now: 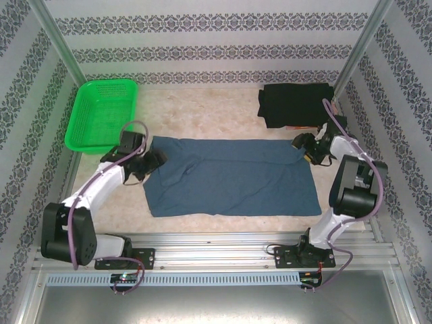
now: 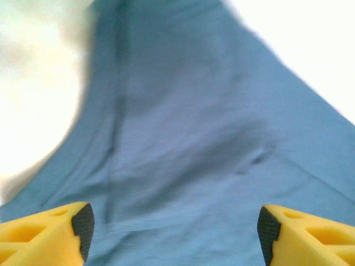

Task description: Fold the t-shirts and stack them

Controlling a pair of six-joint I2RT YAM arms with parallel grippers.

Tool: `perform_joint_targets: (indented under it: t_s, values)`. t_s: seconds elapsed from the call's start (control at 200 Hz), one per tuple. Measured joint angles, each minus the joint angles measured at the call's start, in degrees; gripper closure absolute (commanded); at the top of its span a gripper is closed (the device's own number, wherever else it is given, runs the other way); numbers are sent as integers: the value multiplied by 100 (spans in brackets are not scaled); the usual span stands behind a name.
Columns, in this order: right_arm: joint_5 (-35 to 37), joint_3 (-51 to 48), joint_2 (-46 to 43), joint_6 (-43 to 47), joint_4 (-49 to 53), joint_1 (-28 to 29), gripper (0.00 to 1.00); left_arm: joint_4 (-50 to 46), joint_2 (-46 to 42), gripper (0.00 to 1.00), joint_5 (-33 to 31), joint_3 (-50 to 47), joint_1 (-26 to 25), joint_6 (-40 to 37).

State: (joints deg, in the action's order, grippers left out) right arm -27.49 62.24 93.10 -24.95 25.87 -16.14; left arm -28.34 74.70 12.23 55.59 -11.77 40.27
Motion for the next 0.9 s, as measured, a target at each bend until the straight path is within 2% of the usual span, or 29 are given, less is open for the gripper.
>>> perform_joint_targets:
  t_s: [0.07, 0.11, 0.205, 0.295, 0.39, 0.585, 0.899]
  values:
    - [-107, -144, -584, 0, -7, 190, 12, -96, 0, 18, -140, 597, -549, -339]
    - [-181, -229, -914, -2, -20, 374, 3, -179, 85, 19, -203, 892, -872, -546]
    - [-358, -494, -1569, -26, -85, 898, 2, -476, 544, 23, -264, 1414, -1510, -973]
    - [-511, -822, -2074, -63, -96, 1300, 2, -728, 1126, 36, -313, 1545, -1858, -1246]
    - [-549, -1187, -2594, -188, -166, 1499, 2, -1025, 1727, 43, -424, 1563, -1978, -1447]
    - [-649, -1467, -3357, -339, -125, 1631, 2, -1451, 2623, 48, -719, 1729, -1978, -1657]
    - [-651, -1499, -3421, -341, -46, 1631, 2, -1458, 3204, 58, -979, 2063, -2048, -1902]
